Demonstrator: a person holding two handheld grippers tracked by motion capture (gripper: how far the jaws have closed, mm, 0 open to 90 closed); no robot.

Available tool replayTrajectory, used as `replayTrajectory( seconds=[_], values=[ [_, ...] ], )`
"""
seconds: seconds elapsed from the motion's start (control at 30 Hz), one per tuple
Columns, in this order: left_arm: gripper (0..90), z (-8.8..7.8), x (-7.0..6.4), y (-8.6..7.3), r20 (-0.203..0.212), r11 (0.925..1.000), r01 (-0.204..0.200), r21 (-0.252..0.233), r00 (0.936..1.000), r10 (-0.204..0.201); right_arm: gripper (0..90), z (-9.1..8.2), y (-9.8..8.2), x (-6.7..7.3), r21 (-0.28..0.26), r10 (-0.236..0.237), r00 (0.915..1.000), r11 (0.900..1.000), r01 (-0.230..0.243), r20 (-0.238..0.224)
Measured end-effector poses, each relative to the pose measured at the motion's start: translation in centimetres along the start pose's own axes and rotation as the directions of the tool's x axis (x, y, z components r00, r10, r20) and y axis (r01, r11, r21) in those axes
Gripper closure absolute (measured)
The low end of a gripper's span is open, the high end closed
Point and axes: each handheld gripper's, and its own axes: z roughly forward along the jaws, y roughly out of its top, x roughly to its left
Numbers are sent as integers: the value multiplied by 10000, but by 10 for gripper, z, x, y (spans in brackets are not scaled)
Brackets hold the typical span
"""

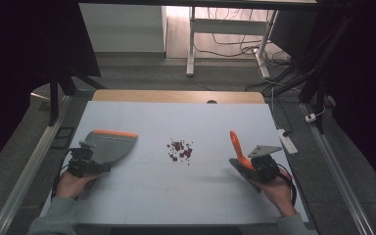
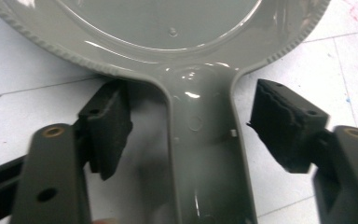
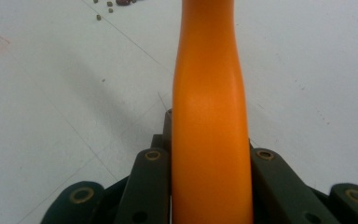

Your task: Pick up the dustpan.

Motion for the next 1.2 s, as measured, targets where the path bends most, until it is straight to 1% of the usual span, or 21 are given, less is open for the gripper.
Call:
replayTrajectory(
  seconds=[0.03, 0.1, 0.17, 0.27, 0.3, 0.43, 0.47, 0.57, 0.63, 0.73, 0.9, 1.2],
  values=[
    [320, 0, 1, 0, -1, 10000, 36, -23, 10000, -36, 770, 0, 0, 0, 0, 0, 10000, 10000, 0, 0],
    [356, -1, 2, 0, 14, 10000, 55, -46, 10000, -54, 769, 0, 0, 0, 28, 3, 10000, 10000, -3, 27],
    [410, -1, 3, 0, 47, 9998, 122, -131, 9999, -122, 769, 0, 0, 0, 9, -16, 10000, 10000, 16, 41],
    [469, -1, 3, 0, 85, 9996, 197, -198, 9998, -196, 769, 0, 0, 0, 23, -15, 10000, 10000, 15, 37],
    [469, -1, 3, 0, 136, 9996, 206, -209, 9997, -203, 769, 0, 0, 0, 23, -15, 10000, 10000, 15, 37],
    [553, -2, 4, 0, 454, 9995, 223, -236, 9987, -212, 769, 0, 0, 0, 8, 20, 10000, 10000, -20, 55],
    [578, -2, 4, 0, 480, 9995, 202, -258, 9987, -190, 769, 0, 0, 0, -7, 4, 10000, 10000, -4, 62],
    [611, -2, 5, 0, 415, 9994, 244, -264, 9989, -232, 769, -1, -1, -1, -1, 47, 10000, 10000, -47, 65],
    [612, -2, 6, -1, 474, 9990, 310, -335, 9984, -294, 769, -1, -1, -1, 2, 46, 10000, 10000, -46, 65],
    [614, -3, 6, -1, 419, 9991, 216, -355, 9989, -201, 769, 0, 0, 0, 15, 13, 10000, 10000, -13, 63],
    [615, -3, 7, -1, 430, 9987, 184, -480, 9989, -163, 769, 0, 0, 0, 7, -31, 10000, 10000, 31, 70],
    [615, -7, 10, -3, 391, 9962, 44, -866, 9992, -10, 769, -1, 0, 0, -18, -54, 10000, 10000, 54, 69]
  ],
)
